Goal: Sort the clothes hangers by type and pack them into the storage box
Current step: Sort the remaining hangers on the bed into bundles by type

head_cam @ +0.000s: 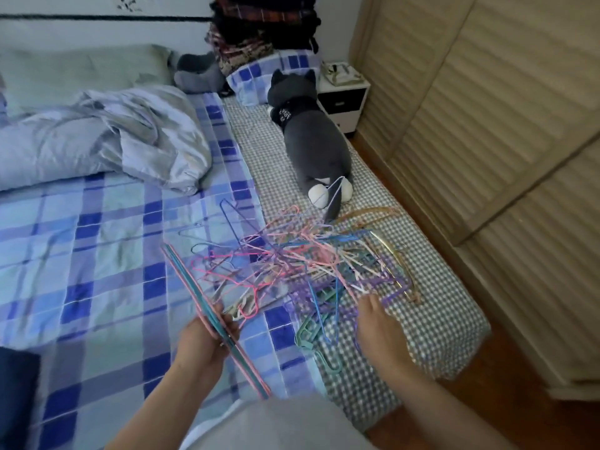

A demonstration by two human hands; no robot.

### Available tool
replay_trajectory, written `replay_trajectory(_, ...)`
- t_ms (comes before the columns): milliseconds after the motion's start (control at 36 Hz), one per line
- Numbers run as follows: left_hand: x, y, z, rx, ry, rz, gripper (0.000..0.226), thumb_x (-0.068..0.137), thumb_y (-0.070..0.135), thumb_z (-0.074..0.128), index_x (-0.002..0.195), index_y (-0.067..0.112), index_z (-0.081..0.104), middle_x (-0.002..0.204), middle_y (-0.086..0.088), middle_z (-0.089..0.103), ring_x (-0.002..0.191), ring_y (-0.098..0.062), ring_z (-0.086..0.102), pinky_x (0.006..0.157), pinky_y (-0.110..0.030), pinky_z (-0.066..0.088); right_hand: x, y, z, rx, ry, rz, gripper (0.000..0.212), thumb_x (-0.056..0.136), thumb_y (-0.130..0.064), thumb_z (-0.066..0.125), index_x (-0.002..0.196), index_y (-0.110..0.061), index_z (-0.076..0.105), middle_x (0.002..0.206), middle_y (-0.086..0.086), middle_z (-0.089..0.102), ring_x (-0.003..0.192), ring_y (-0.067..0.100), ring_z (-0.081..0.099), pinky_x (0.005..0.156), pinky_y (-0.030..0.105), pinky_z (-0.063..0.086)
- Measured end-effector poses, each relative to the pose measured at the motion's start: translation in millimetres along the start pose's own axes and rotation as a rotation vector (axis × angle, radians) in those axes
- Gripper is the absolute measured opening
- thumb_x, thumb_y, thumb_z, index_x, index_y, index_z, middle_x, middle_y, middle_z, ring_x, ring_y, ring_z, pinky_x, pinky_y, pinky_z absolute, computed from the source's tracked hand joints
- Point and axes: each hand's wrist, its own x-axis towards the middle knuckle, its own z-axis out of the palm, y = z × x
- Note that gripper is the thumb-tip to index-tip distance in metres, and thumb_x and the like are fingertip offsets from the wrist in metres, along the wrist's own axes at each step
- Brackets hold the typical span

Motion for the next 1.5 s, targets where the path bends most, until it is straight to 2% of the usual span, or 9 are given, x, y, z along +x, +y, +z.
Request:
replay_trajectory(111,1.5,2.4,1.4,-0.047,-0.028,-0.017,0.023,0.103,0.004,0.048,0.085,0.014,0.058,0.056,0.0,0.058,0.048,-0.011,0.057,0.053,-0.023,0.054,-14.6,8.4,-2.5,0.072,0.138,0.048,0.025,0.085,-0.007,0.065,0.109,-0.013,0.06,0.117,0.007,0.058,0.067,0.029,0.065,0.052,0.036,0.043)
replay_trajectory(333,3.6,6.8,-8.6,-0.01,-0.044,-0.008,0.026,0.103,0.003,0.042,0.085,0.014,0.056,0.064,-0.004,0.054,0.056,-0.016,0.053,0.052,-0.023,0.051,-29.2,9.5,-7.5,0.308,0.346,0.156,0.026,0.087,-0.004,0.064,0.113,-0.008,0.062,0.122,0.004,0.056,0.073,0.034,0.065,0.058,0.043,0.053)
replay_trajectory(500,4.6,8.1,-9.5,-0.019,-0.041,0.009,0.026,0.104,0.007,0.043,0.084,0.015,0.056,0.063,-0.003,0.052,0.062,-0.019,0.049,0.065,-0.031,0.046,-13.7,1.4,-9.9,0.372,0.062,0.195,0.023,0.105,-0.032,0.041,0.114,-0.018,0.057,0.083,0.003,0.066,0.072,0.026,0.062,0.058,0.037,0.043)
replay_trajectory(778,8.8,11.4,-16.8,-0.072,-0.009,0.054,0.025,0.104,0.009,0.046,0.082,0.015,0.057,0.069,-0.003,0.053,0.061,-0.017,0.049,0.065,-0.033,0.043,-17.1,-0.4,-58.3,0.503,0.549,0.146,0.03,0.098,-0.026,0.048,0.114,-0.013,0.07,0.075,0.011,0.072,0.063,0.032,0.064,0.056,0.034,0.044)
replay_trajectory(944,8.4,9.2,-10.4,-0.099,0.006,0.036,0.027,0.101,0.001,0.042,0.082,0.015,0.055,0.065,-0.002,0.053,0.053,-0.014,0.053,0.052,-0.025,0.048,5.3,1.1,-55.0,0.385,0.189,0.199,0.035,0.104,-0.027,0.046,0.134,-0.025,0.062,0.095,0.01,0.075,0.091,0.033,0.066,0.076,0.039,0.052)
replay_trajectory(1167,9.5,7.6,-12.3,-0.099,0.005,0.023,0.022,0.105,0.013,0.045,0.086,0.015,0.055,0.065,-0.002,0.055,0.057,-0.017,0.051,0.065,-0.031,0.047,15.2,0.9,-107.6,0.205,0.209,0.219,0.034,0.103,-0.032,0.043,0.132,-0.029,0.062,0.097,0.012,0.074,0.091,0.032,0.068,0.077,0.039,0.052)
replay_trajectory(1306,6.3,4.7,-12.2,-0.073,0.016,0.045,0.023,0.104,0.006,0.043,0.086,0.013,0.055,0.065,-0.004,0.054,0.058,-0.019,0.049,0.067,-0.033,0.047,8.6,5.2,-99.4,0.122,-0.037,0.238,0.027,0.1,-0.024,0.044,0.108,-0.026,0.069,0.092,0.003,0.072,0.077,0.024,0.064,0.071,0.035,0.055)
replay_trajectory(1417,1.9,4.4,-11.6,-0.049,0.017,0.053,0.026,0.104,0.005,0.041,0.083,0.014,0.054,0.065,-0.003,0.051,0.052,-0.015,0.051,0.05,-0.024,0.049,-6.5,10.0,-97.3,0.127,0.088,0.326,0.029,0.097,-0.023,0.05,0.121,-0.026,0.067,0.1,0.007,0.074,0.089,0.028,0.068,0.074,0.033,0.052)
replay_trajectory(1500,-2.1,4.8,-7.3,-0.051,0.044,0.051,0.026,0.105,0.01,0.044,0.082,0.013,0.056,0.068,-0.005,0.053,0.06,-0.019,0.052,0.064,-0.031,0.05,-10.8,13.2,-99.3,0.093,0.208,0.328,0.028,0.098,-0.026,0.048,0.118,-0.027,0.068,0.088,0.009,0.074,0.084,0.03,0.07,0.07,0.036,0.052)
